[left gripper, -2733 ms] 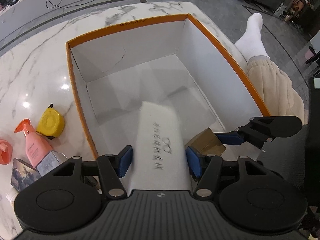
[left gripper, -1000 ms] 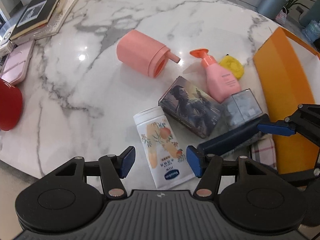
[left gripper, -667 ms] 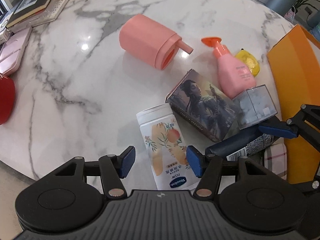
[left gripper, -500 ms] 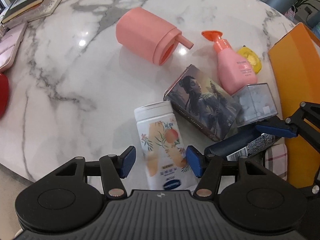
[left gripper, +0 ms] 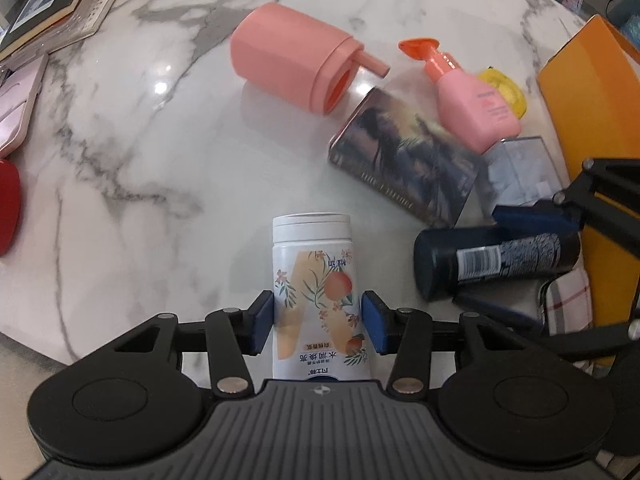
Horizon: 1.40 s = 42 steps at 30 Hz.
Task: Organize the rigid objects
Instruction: 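Grasp the Vaseline tube with the left tool while the right tool grasps the dark deodorant can, then lower the deodorant can into the orange box and open the right tool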
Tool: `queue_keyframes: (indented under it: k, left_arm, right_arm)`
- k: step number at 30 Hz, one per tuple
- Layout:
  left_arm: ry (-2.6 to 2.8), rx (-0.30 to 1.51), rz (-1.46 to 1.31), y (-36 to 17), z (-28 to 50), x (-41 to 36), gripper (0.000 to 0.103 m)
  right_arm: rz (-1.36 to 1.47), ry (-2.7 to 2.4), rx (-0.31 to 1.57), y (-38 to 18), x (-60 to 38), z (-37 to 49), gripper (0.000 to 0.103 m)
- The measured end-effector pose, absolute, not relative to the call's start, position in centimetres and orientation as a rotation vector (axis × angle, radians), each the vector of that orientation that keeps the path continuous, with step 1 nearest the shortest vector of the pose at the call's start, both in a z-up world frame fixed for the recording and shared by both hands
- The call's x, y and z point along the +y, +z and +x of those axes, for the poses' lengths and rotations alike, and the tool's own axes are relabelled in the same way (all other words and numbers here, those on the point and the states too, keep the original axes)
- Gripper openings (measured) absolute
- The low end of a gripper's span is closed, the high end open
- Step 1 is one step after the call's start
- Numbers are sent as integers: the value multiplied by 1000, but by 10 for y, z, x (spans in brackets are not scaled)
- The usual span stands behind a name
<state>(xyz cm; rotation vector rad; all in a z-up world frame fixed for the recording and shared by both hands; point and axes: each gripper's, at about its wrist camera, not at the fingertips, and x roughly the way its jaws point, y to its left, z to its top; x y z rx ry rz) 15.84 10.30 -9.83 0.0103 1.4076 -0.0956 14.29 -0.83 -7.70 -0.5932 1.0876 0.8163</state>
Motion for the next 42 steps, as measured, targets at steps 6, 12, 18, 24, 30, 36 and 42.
queue_keyframes:
  k: [6,12,18,24,30,36,42]
  left_arm:
    - [-126,1442,104,-103,168,105,58]
    - [-179,1479,196,-106,180,95,58]
    - [-190,1451,186,-105,184,95,52]
    - [-197,1405,86,-100,175,106,51]
    - [-200,1341,29,-81,164,109,51]
    - [-198,1310,28,-64,156,105,51]
    - [-199,1288,7,-53,151,102,50]
  right_arm:
    - [-648,830,1136,-82,-14,149,55]
    - [-672,842,1144,-87,-12,147,61]
    - [-621,812,1153,-96,-11,155,59]
    - [-636,790,1073,-85,-15,145,52]
    - [-521,720,1012,-59,-31,152,43]
    - [-481,689,951,-38,-37,140,40]
    - [-421,669,938,-26,-47,131,39]
